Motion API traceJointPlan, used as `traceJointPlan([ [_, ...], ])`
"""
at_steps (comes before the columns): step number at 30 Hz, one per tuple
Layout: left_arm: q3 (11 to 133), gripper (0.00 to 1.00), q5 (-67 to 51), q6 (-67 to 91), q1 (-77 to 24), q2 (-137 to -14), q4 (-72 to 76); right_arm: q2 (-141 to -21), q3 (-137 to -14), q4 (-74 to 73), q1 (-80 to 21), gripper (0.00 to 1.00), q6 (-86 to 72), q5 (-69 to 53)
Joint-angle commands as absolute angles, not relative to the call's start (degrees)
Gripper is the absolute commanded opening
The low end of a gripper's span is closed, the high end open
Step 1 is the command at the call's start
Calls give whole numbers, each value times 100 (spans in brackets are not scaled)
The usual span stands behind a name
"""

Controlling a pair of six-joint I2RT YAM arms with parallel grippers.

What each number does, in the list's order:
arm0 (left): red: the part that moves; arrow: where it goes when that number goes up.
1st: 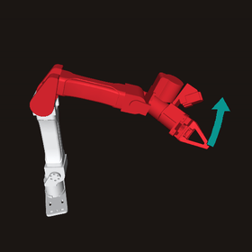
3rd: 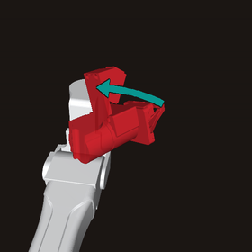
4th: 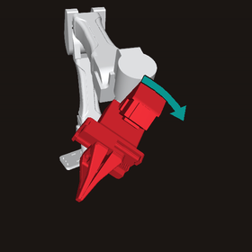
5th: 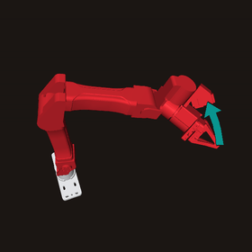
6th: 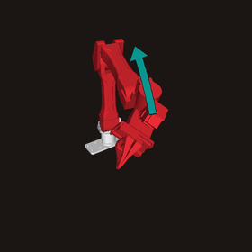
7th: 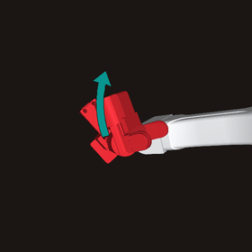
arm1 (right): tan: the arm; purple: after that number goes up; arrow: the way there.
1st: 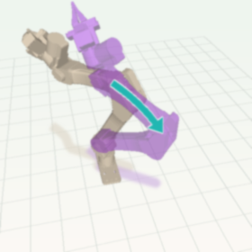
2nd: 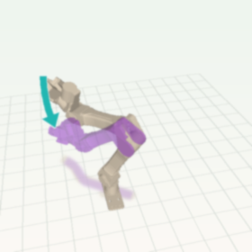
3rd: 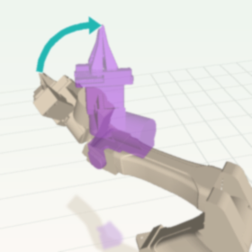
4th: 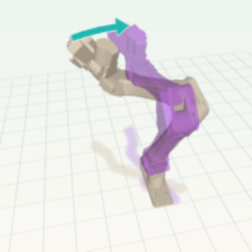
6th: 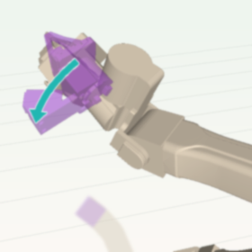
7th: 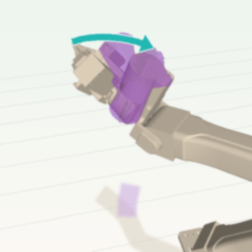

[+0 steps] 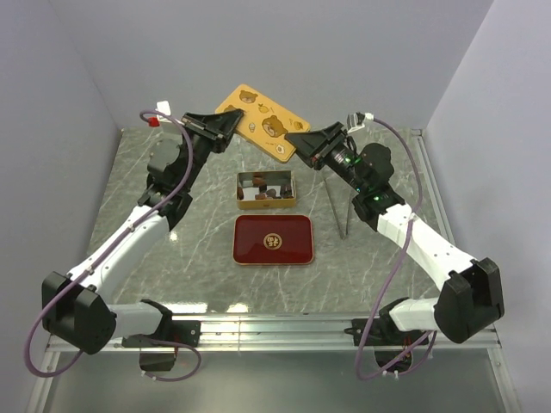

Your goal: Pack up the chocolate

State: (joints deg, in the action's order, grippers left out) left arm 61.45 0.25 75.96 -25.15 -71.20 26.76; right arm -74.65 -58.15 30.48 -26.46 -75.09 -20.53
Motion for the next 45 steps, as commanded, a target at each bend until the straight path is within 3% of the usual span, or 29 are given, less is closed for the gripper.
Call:
traceJointPlan([
  [1,6231,18,-360,7690,-2593,-7259,2611,-7506,-6003,3585,-2514,27,-7225,-2092],
  [3,6240,28,-457,7656,-2593,-7312,2549,-7550,-5994,3665,-2391,25,-7225,-2170],
  [4,6258,40,-483,7620,-2593,-7321,2488,-7602,-5994,3735,-2356,24,-7233,-2206],
  [7,6337,63,-501,7498,-2593,-7391,2260,-7777,-6055,3849,-2145,24,-7225,-2451],
  [13,6346,79,-518,7330,-2566,-7488,1934,-8252,-6231,4122,-1644,20,-7365,-3162],
  [31,5529,83,-756,6601,-2101,-7180,1011,-9280,-6636,3243,-993,15,-6794,-4394],
  [37,5493,83,-1370,6171,-1609,-7856,1450,-9773,-6864,2762,-984,15,-6513,-4815],
  [45,6433,82,-1969,5388,-1547,-9342,1143,-10432,-7031,2285,-888,15,-6249,-5361],
])
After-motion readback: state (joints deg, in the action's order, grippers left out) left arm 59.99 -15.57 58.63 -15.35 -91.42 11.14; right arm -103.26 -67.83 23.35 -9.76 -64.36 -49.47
